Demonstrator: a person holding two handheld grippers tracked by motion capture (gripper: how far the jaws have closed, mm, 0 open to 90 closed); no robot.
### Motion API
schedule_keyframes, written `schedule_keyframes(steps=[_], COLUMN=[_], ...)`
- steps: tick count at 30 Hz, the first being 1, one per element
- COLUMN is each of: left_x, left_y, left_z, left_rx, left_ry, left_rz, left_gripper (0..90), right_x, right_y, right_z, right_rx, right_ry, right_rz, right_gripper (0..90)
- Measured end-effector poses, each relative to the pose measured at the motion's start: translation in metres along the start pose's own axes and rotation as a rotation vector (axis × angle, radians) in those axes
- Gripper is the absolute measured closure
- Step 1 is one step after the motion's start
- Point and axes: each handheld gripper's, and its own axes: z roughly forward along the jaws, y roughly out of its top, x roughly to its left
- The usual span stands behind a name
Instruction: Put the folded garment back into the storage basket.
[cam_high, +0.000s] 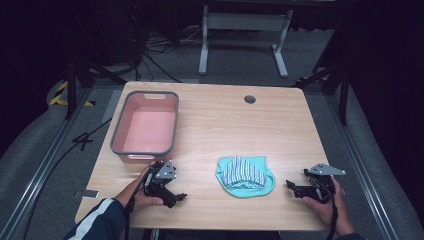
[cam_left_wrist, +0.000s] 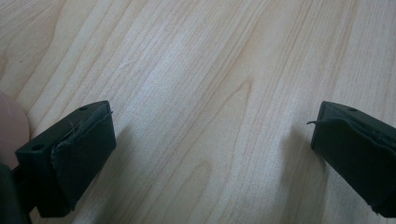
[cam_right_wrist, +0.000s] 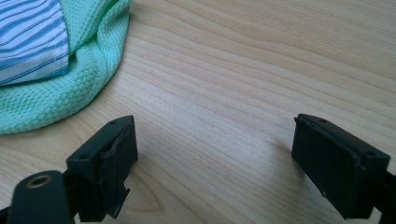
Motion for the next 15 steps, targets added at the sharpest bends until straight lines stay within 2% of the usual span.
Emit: schedule_keyframes(steps=[15], left_x=[-0.0013], left_y=[0.0006], left_z=[-0.0003], left_rx=[0.005], left_ry=[0.014], left_rz=[-0.008], left_gripper=[0.3], right_x=[0.0007], right_y=[-0.0002], right_z=[-0.0002], right_rx=[-0.001], right_ry=[-0.006], right_rz=[0.005], right_gripper=[14.7])
